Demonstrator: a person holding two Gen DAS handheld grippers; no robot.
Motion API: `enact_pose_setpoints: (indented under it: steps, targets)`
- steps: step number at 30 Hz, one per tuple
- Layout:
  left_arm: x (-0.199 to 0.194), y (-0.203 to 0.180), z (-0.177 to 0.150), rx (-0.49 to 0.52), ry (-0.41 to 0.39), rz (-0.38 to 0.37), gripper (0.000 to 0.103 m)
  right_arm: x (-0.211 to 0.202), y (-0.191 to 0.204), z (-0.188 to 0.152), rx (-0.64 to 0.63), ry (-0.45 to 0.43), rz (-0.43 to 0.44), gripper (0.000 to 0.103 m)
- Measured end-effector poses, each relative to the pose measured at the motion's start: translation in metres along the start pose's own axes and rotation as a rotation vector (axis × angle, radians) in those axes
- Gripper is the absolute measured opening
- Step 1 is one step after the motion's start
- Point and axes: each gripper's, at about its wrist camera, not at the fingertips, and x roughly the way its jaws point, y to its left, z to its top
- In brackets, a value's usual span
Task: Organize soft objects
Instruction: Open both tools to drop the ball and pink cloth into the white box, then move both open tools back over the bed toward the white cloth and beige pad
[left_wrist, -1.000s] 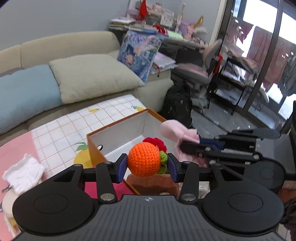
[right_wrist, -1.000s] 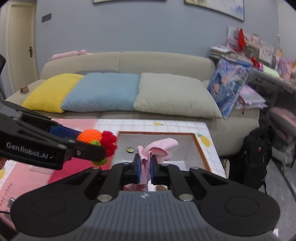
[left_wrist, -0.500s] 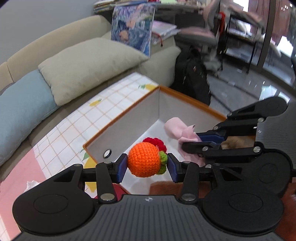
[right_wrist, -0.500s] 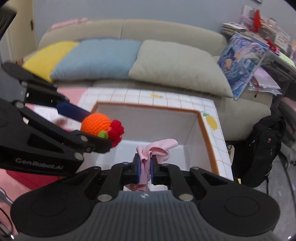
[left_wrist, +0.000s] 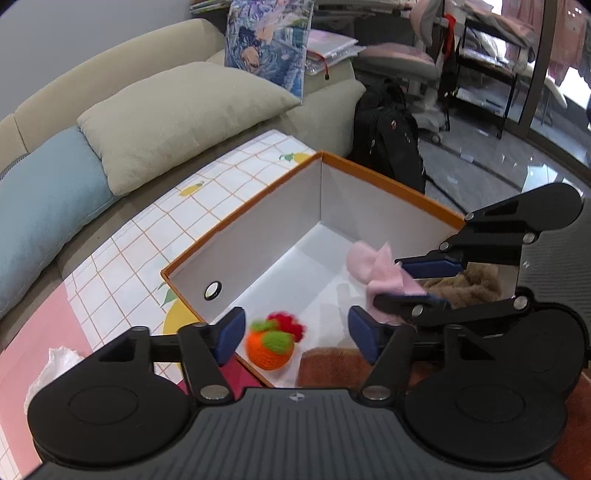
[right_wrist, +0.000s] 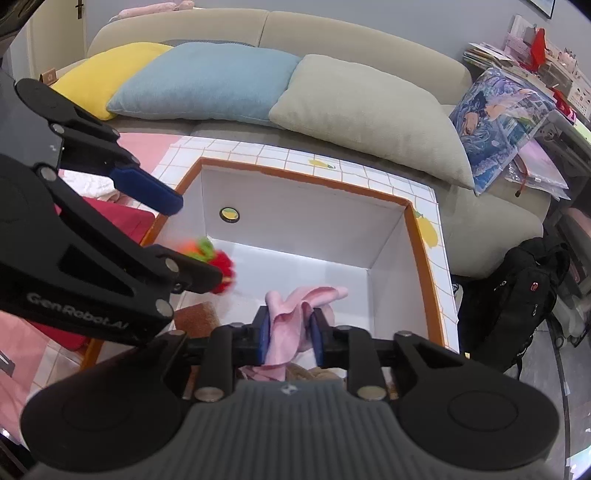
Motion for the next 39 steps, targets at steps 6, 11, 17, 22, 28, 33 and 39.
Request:
enact_pose_setpoints:
  steps: [6,11,17,22,28,33,39]
  targets:
    - [-0.014,0.002,0.003,-0.029,-0.034,-0.009,0.085,-0.014,0.003,0.006,-0.009,-0.028,-0.020,0.037]
    - [-0.037,0.005,0.001,-0.060,-0.097,-0.011,0.085,-0.035,0.006,0.011,0.003,-0.078,-0.063,0.049]
    - [-0.073,0.012,-0.013,-0.108,-0.209,0.006,0.085,-0.069,0.018,0.008,0.069,-0.186,-0.154,0.061]
    - [-0.105,0.015,-0.035,-0.136,-0.307,0.033,0.085,-0.090,0.036,-0.004,0.176,-0.260,-0.193,0.066]
    - [-0.129,0.022,-0.067,-0.198,-0.350,0.064,0.085,-0.099,0.065,-0.022,0.315,-0.283,-0.203,0.070]
    - [-0.139,0.030,-0.097,-0.240,-0.342,0.095,0.085,-0.100,0.093,-0.034,0.389,-0.268,-0.202,0.075]
    - [-0.136,0.045,-0.131,-0.313,-0.284,0.120,0.085,-0.097,0.124,-0.045,0.367,-0.224,-0.185,0.076]
